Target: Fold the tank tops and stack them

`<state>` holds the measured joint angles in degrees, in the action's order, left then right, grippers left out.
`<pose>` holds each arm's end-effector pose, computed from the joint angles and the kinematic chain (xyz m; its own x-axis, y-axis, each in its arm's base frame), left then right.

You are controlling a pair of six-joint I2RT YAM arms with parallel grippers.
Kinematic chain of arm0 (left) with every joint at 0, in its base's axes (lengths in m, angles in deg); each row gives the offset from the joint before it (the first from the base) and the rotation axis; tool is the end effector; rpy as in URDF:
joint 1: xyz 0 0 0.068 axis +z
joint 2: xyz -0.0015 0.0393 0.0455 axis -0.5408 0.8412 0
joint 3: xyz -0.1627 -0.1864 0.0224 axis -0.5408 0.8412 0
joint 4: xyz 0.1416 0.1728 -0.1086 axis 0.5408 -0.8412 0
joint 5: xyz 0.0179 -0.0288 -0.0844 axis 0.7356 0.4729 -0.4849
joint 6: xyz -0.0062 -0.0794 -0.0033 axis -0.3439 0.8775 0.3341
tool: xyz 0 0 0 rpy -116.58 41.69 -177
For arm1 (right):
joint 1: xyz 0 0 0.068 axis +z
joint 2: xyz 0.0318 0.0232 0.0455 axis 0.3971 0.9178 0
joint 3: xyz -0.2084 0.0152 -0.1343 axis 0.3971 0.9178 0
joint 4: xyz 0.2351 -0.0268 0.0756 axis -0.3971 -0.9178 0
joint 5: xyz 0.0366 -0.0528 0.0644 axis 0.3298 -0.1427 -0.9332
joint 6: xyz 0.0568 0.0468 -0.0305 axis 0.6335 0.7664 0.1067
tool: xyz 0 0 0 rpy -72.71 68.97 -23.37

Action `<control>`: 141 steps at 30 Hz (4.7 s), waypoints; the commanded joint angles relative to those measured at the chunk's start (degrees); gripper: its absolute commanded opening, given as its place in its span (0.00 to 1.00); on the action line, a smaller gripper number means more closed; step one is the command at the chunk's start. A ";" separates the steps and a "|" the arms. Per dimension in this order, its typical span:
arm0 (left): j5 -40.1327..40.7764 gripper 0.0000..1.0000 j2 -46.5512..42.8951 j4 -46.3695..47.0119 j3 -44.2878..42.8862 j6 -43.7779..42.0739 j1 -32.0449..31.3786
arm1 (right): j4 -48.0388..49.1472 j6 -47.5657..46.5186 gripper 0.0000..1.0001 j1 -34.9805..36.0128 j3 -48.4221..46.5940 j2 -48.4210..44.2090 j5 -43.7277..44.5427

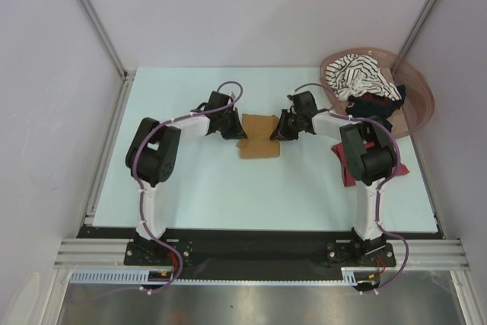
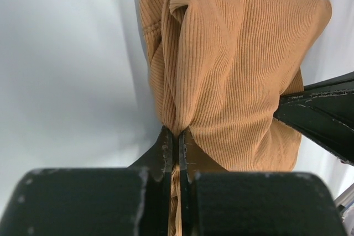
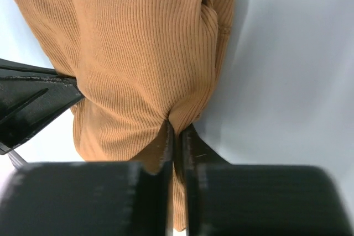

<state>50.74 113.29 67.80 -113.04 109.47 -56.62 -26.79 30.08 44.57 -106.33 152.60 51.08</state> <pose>0.3885 -0.1938 0.1041 -0.9013 -0.1807 -0.3937 0.0638 0.8436 -0.5332 0.3912 0.1786 0.1036 -0.9103 0.1475 -0.3867 -0.1050 0.8215 0.5604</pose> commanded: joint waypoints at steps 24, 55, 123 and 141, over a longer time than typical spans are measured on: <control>8.36 0.00 -13.82 0.00 8.06 4.07 -19.09 | -6.25 -0.75 0.00 2.30 26.95 -36.60 13.65; 8.89 0.76 -9.18 -3.07 3.50 -1.99 -21.03 | -0.11 14.01 0.69 2.83 46.56 -47.19 22.18; 1.33 0.00 9.64 -4.03 -33.85 -2.25 -32.45 | -19.88 11.64 0.00 -4.72 40.76 -70.46 40.81; -0.96 0.00 25.90 4.30 -57.59 1.71 -36.50 | -23.31 7.33 0.00 -21.25 38.92 -76.09 37.29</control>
<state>51.42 137.16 64.85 -166.93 109.32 -92.48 -50.47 38.58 24.19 -65.50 76.98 90.29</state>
